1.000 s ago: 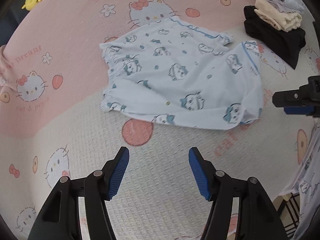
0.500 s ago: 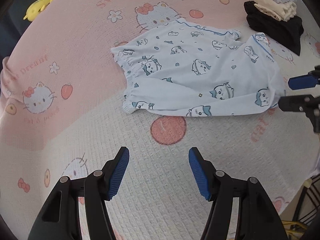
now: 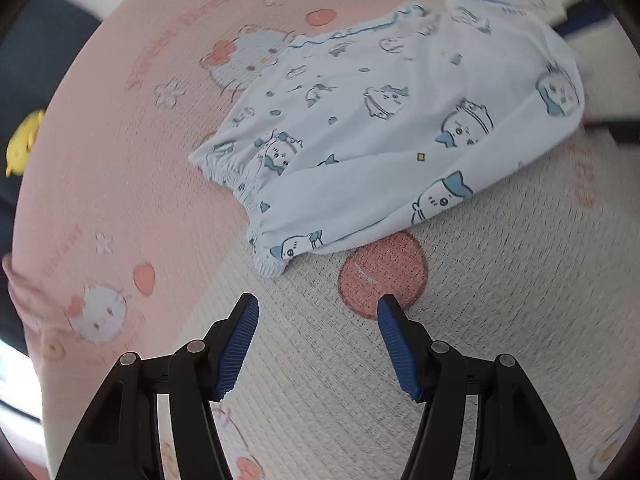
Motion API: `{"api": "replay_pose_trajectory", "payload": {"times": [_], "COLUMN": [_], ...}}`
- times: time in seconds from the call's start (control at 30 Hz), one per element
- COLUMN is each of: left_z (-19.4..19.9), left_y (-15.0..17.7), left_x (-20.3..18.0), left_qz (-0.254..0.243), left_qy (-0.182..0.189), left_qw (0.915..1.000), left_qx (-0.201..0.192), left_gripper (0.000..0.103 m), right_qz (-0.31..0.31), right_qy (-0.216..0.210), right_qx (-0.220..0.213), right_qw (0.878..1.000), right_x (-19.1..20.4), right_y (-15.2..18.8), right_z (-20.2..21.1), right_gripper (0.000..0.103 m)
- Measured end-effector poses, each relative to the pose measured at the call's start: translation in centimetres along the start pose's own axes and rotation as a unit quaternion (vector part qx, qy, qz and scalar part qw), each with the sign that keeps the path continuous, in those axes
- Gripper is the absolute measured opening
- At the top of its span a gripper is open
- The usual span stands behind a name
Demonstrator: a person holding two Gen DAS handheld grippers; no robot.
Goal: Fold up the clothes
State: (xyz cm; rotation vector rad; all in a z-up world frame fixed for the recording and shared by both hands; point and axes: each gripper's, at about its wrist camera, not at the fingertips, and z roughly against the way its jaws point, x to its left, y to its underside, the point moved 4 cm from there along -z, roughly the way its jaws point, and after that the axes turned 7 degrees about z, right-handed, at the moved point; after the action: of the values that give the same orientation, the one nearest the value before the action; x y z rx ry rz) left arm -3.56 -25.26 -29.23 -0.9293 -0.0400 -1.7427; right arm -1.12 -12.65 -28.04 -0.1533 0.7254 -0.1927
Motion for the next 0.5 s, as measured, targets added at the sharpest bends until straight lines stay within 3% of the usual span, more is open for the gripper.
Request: {"api": "replay_pose_trajectory", "payload": {"times": [0.23, 0.33, 0.5], "left_z": [-2.0, -3.1, -4.1], "left_y": [-1.3, -2.2, -3.1], "left_x": [-1.2, -1.2, -1.1], "left_qz": [-0.099, -0.133, -0.170], "left_qy": [-0.064, -0.089, -0.091], "left_qw": [0.9900, 0.9835, 0.9772], "left_qx": [-0.078, -0.085, -0.088], "left_gripper": [0.059, 0.060, 0.060], "right_qz": [0.100, 0.135, 0.123], "right_qy": [0.072, 0.103, 0.109], "right_qx": [-0.015, -0.024, -0.018], "right_qw": [0.992, 0.985, 0.986], "right_x": [2.1, 2.7, 1.8], "right_y": [-0.4, -0.6, -0.6], "right_z": [0.3, 0.2, -0.2], "right_gripper": [0.054, 0.054, 0.054]}}
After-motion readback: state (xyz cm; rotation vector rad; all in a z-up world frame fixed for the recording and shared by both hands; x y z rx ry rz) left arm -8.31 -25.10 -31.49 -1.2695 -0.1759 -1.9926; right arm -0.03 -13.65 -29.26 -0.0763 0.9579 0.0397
